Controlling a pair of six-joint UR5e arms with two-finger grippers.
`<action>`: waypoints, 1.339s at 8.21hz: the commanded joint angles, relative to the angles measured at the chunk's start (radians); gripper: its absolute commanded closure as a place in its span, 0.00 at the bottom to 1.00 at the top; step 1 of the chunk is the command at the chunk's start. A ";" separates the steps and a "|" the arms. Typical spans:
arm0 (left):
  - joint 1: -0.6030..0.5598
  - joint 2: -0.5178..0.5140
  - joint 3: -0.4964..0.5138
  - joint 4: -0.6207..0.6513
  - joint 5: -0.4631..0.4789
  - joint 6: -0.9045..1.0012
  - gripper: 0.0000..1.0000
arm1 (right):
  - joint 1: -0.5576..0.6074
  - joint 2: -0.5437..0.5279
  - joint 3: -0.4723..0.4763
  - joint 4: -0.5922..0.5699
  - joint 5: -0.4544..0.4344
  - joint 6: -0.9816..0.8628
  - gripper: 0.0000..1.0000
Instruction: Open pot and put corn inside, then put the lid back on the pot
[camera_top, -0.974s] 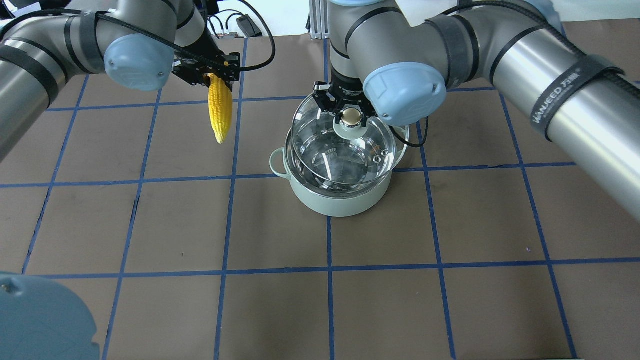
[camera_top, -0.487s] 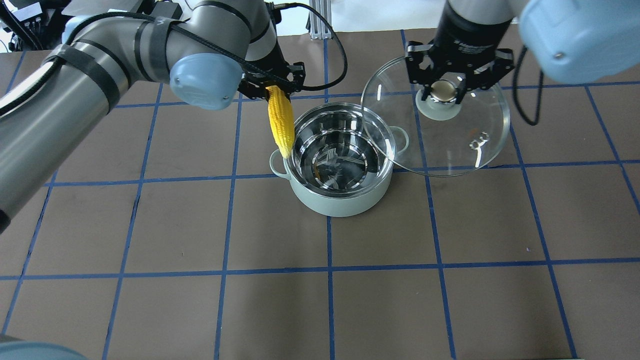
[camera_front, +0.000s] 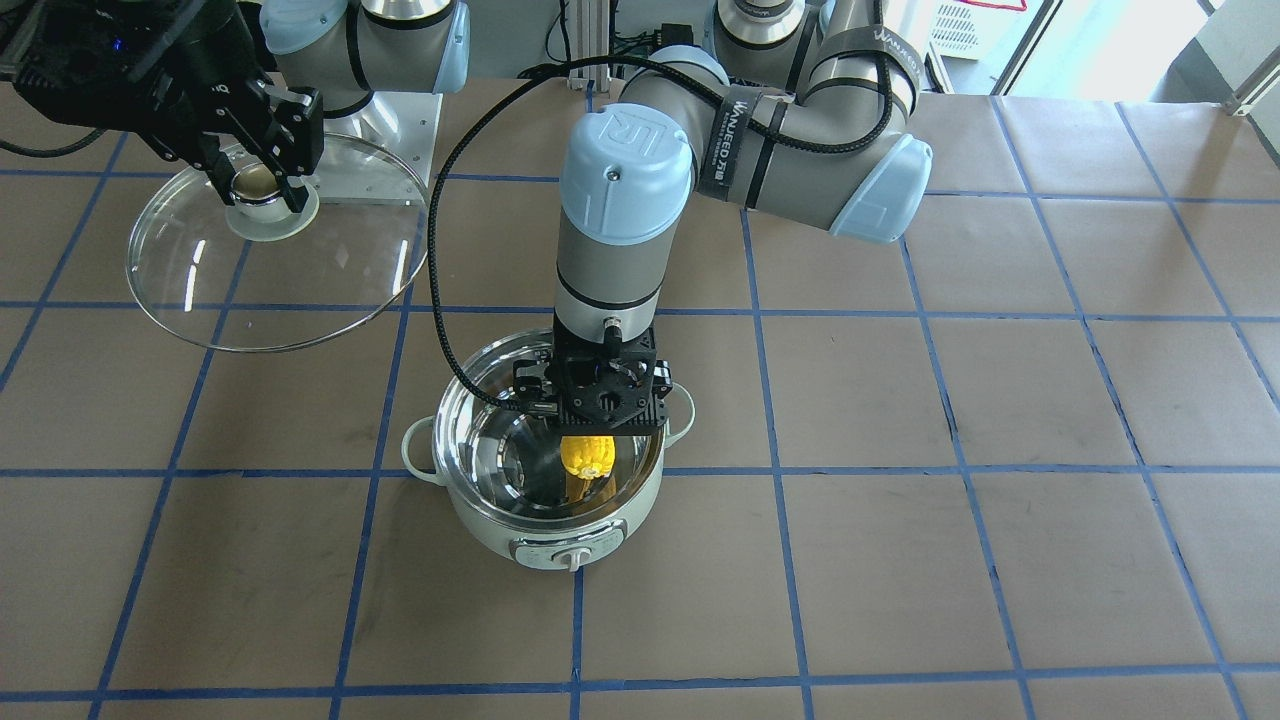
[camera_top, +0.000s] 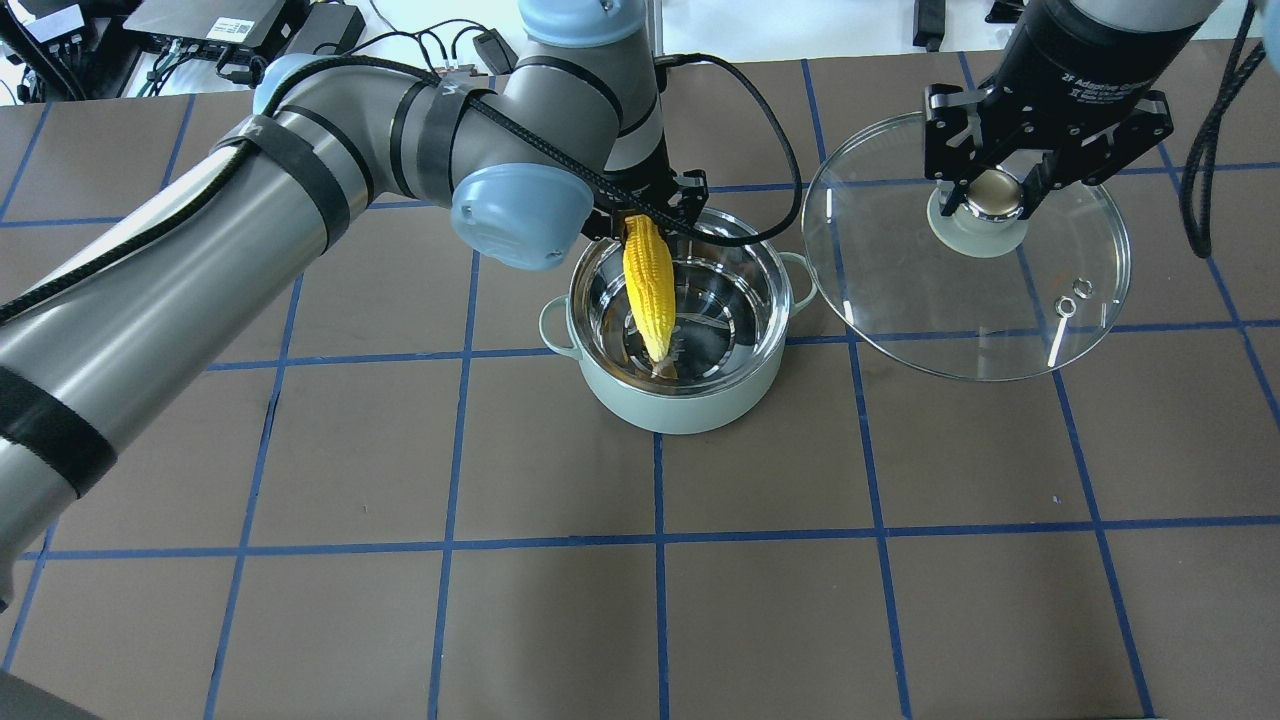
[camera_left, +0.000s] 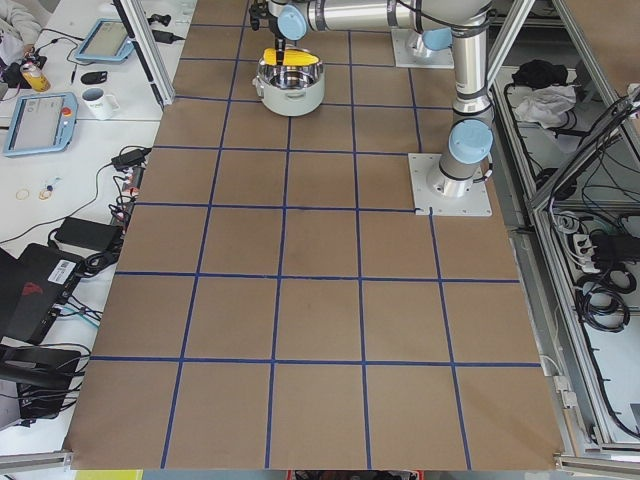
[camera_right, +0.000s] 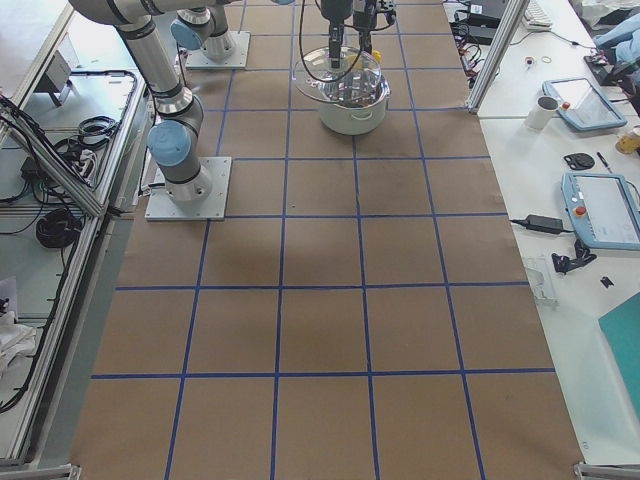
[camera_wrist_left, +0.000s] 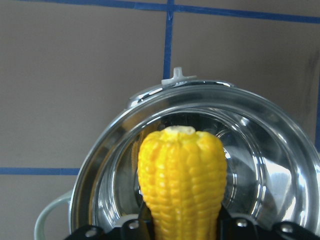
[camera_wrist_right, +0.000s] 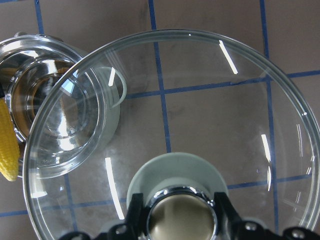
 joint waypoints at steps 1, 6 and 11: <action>-0.042 -0.043 0.000 0.005 0.000 0.013 1.00 | -0.008 -0.002 -0.001 0.029 -0.015 -0.066 0.81; -0.042 -0.063 0.003 -0.003 0.006 0.053 0.00 | -0.010 -0.005 -0.001 0.035 -0.019 -0.085 0.83; 0.008 -0.020 0.058 -0.138 0.096 0.212 0.00 | -0.008 -0.007 0.002 0.035 -0.014 -0.080 0.84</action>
